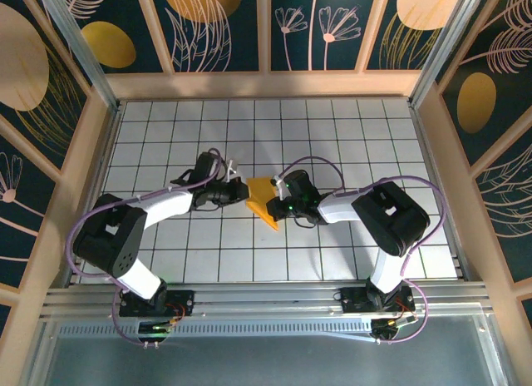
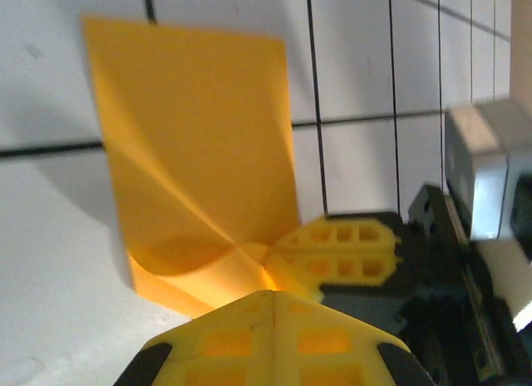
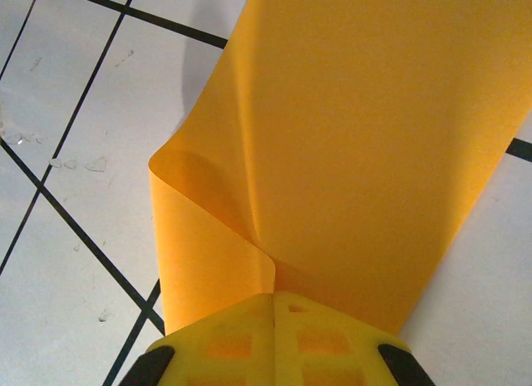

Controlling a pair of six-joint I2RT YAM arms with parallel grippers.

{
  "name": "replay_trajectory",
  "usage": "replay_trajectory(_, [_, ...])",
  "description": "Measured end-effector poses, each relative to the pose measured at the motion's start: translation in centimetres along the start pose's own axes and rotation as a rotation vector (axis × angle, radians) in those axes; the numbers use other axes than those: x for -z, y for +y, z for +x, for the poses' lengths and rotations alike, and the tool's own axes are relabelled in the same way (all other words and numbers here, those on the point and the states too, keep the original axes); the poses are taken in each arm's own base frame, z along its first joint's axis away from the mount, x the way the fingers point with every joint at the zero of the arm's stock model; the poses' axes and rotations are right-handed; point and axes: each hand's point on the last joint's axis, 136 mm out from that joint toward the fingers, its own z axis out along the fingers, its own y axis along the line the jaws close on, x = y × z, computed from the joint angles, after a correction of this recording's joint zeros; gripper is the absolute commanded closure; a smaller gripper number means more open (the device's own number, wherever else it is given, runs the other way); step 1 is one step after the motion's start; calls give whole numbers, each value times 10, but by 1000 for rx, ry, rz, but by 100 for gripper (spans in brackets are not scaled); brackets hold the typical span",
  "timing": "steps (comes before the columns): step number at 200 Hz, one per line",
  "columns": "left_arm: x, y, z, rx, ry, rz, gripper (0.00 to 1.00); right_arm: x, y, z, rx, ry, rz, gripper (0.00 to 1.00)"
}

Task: Fold a paper plane with a square sheet of paper (fold left side to right side)
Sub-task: Third fold the triangle at the center of the table.

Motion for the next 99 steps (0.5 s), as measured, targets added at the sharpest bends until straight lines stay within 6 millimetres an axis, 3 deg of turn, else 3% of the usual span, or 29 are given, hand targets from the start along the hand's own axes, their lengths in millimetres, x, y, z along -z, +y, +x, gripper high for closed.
replay_trajectory(37, [-13, -8, 5, 16, 15, 41, 98, 0, 0, 0, 0, 0, 0, 100])
replay_trajectory(99, [-42, 13, 23, 66, 86, 7, 99, 0, 0, 0, 0, 0, 0, 100])
